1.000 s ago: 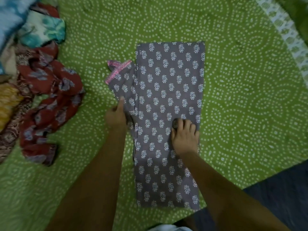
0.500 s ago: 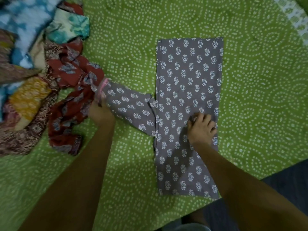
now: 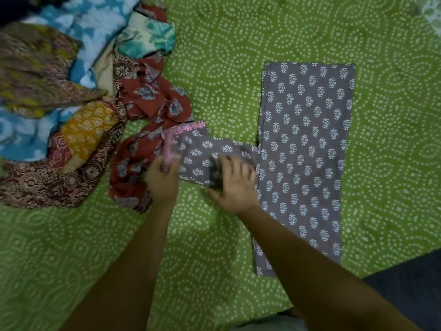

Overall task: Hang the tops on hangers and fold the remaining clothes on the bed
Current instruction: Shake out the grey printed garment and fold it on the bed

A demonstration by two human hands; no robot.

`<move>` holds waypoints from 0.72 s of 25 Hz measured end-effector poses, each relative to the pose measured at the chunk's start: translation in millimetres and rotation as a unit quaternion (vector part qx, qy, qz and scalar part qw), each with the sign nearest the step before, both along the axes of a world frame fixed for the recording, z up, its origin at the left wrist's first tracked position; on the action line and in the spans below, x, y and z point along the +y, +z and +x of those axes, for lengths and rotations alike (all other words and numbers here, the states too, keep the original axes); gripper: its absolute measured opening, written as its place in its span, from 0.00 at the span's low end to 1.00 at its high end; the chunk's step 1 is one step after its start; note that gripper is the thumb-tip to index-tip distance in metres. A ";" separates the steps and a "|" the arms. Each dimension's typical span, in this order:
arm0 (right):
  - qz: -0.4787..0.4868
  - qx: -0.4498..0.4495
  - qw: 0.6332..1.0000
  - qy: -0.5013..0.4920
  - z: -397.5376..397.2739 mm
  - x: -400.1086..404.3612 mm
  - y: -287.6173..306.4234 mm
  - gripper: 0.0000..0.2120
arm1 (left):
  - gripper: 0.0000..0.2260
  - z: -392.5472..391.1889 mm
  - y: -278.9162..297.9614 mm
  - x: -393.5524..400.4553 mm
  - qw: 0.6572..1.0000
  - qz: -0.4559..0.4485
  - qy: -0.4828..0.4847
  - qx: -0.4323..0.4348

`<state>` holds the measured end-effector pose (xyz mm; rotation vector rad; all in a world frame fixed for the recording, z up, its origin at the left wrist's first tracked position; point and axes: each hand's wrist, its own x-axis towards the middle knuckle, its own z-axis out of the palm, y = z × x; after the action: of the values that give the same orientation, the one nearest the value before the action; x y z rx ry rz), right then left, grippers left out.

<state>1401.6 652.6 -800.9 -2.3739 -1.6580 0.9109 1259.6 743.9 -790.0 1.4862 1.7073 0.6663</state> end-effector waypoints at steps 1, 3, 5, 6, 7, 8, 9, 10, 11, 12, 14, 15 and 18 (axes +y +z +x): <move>0.011 0.033 0.999 0.007 -11.3 16.4 4.2 0.42 | 0.14 7.7 4.1 2.7 0.997 0.005 -0.072 0.001; 0.059 0.104 0.991 -0.064 -24.8 43.2 6.8 0.38 | 0.13 21.6 8.9 7.5 0.981 0.006 -0.189 -0.031; 0.144 0.170 0.952 -0.209 -20.5 56.8 5.3 0.28 | 0.11 25.0 6.6 19.8 0.987 0.028 -0.136 -0.083; 0.184 0.192 0.920 -0.288 -14.0 57.5 6.0 0.23 | 0.10 21.9 0.5 29.8 0.994 0.060 -0.075 -0.046; 0.212 0.219 0.878 -0.368 -5.2 56.8 6.6 0.19 | 0.09 19.3 -4.2 40.9 0.994 0.086 -0.045 0.039; 0.231 0.248 0.835 -0.433 3.9 56.3 6.7 0.15 | 0.08 16.8 -9.8 50.7 0.985 0.092 -0.079 0.124; 0.247 0.272 0.799 -0.477 11.8 55.7 8.2 0.13 | 0.09 16.5 -15.7 58.3 0.960 0.088 -0.172 0.202; 0.252 0.297 0.773 -0.501 17.0 55.5 10.4 0.11 | 0.12 18.8 -21.5 64.4 0.918 0.098 -0.286 0.256; 0.253 0.316 0.757 -0.513 19.9 55.6 11.0 0.10 | 0.15 21.9 -26.3 68.4 0.870 0.110 -0.381 0.292; 0.255 0.327 0.746 -0.521 21.4 56.1 10.6 0.11 | 0.18 25.9 -29.3 71.7 0.831 0.115 -0.441 0.319; 0.265 0.325 0.732 -0.536 22.5 56.6 6.4 0.17 | 0.26 27.6 -32.5 78.6 0.799 0.088 -0.480 0.351; 0.268 0.322 0.729 -0.541 22.9 57.2 3.7 0.19 | 0.29 24.3 -34.4 82.7 0.791 0.071 -0.491 0.358; 0.283 0.320 0.729 -0.534 21.3 61.0 4.0 0.16 | 0.30 2.4 -33.0 89.9 0.725 0.065 -0.571 0.380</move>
<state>1422.9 713.6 -797.0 -1.7421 -0.1127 0.6645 1262.0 833.7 -822.9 2.6907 0.8143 -0.5976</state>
